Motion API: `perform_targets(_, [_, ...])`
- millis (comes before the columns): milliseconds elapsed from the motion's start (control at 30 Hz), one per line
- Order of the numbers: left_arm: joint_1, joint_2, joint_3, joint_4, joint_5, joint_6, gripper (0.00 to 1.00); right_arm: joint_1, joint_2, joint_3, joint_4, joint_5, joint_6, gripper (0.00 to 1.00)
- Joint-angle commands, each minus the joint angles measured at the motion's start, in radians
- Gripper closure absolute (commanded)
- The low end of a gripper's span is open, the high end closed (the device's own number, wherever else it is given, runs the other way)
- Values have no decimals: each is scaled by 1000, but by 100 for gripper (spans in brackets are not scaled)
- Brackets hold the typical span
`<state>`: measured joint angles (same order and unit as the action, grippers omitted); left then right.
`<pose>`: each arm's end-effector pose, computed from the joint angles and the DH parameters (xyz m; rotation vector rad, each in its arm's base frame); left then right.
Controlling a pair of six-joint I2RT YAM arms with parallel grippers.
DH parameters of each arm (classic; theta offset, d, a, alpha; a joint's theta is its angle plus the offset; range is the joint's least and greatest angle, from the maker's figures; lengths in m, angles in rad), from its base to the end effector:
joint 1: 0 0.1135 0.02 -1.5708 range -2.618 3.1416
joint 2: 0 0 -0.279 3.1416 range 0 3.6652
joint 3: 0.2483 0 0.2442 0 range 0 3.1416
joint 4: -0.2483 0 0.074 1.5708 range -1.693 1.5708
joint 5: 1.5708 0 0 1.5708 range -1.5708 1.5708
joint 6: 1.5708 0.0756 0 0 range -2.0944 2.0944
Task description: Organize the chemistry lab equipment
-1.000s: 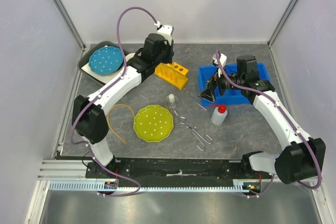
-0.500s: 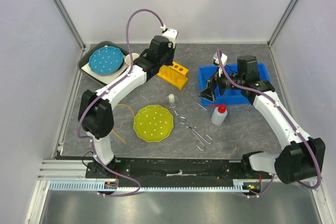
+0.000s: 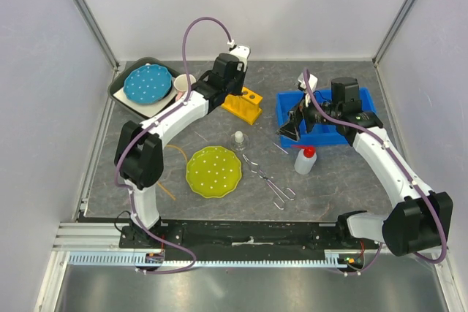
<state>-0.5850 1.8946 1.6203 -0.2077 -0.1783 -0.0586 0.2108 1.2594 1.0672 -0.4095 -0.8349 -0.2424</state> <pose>0.4112 -0.2563 0.3029 0.4259 2.0069 -0.2186 0.2632 0.1136 0.3222 -0.9120 1.8596 0.8777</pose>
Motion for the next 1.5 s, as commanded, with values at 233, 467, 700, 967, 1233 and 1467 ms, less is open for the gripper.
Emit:
perform_targets(233, [1, 5, -2, 31, -18, 25, 55, -10, -23, -26, 44, -23, 2, 2])
perform_targets(467, [1, -52, 59, -59, -16, 2, 38, -10, -11, -30, 40, -4, -14, 2])
perform_targets(700, [16, -198, 38, -113, 20, -26, 29, 53, 77, 72, -81, 121, -115, 2])
perform_targets(967, [138, -478, -234, -114, 172, -136, 23, 297, 241, 214, -224, 530, -250, 2])
perform_targets(1233, [358, -831, -601, -65, 367, -202, 0, 391, 399, 232, -187, 752, -221, 2])
perform_targets(1467, [358, -1020, -782, -117, 366, -152, 0, 389, 503, 243, -173, 786, -167, 10])
